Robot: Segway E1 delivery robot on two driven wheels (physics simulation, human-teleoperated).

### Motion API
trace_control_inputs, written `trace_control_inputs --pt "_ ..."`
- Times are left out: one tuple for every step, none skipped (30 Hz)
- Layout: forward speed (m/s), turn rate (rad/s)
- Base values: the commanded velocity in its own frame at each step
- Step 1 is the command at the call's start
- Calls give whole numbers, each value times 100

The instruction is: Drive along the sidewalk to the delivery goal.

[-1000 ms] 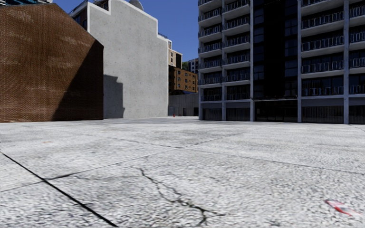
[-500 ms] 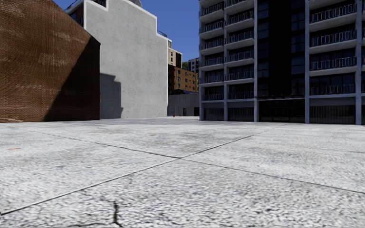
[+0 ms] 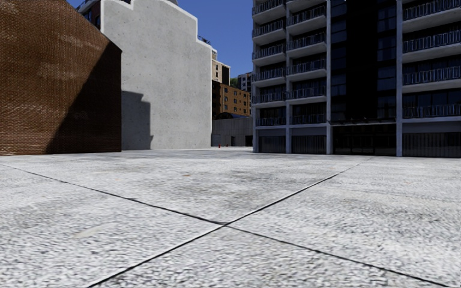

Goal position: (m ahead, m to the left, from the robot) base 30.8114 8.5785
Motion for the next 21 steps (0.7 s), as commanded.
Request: trace_control_inputs --pt "200 0" --pt "200 0" --pt "200 0" --pt "200 0" --pt "200 0" --pt "200 0" --pt "200 0" --pt "200 0" --pt "200 0" --pt "200 0" --pt "200 0" --pt "200 0" --pt "200 0" --pt "200 0" --pt "200 0" --pt "200 0" --pt "200 0" --pt "200 0" --pt "200 0" --pt "200 0" --pt "200 0"
